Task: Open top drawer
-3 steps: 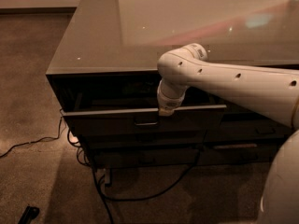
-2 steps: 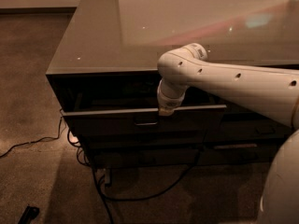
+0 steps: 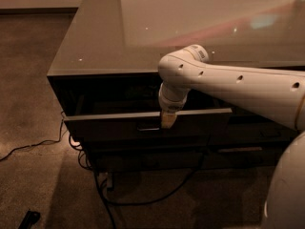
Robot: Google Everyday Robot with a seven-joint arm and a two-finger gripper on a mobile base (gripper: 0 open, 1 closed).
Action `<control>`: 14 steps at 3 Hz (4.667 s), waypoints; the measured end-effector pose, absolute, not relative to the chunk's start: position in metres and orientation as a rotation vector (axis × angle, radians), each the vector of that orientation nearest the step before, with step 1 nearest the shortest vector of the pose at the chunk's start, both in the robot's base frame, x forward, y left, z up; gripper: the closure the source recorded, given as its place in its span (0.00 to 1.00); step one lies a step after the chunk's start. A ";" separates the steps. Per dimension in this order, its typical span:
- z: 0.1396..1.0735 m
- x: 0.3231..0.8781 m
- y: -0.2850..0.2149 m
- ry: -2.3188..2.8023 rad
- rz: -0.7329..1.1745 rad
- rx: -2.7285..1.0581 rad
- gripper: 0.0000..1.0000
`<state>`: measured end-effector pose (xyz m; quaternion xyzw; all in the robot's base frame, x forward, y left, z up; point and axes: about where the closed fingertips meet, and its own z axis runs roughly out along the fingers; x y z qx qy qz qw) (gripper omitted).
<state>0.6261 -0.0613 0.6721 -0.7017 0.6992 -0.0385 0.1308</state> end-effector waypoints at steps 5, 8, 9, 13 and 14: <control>0.639 0.529 -0.090 2.093 -0.255 -2.165 0.65; 0.661 0.529 -0.090 2.093 -0.256 -2.165 0.90; 0.661 0.529 -0.090 2.093 -0.256 -2.165 0.67; 0.647 0.538 -0.081 2.074 -0.302 -2.190 0.00; 0.640 0.526 -0.082 2.089 -0.301 -2.209 0.00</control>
Offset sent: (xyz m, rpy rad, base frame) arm -0.0838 -0.0094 -0.0415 -0.1278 0.0049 0.0516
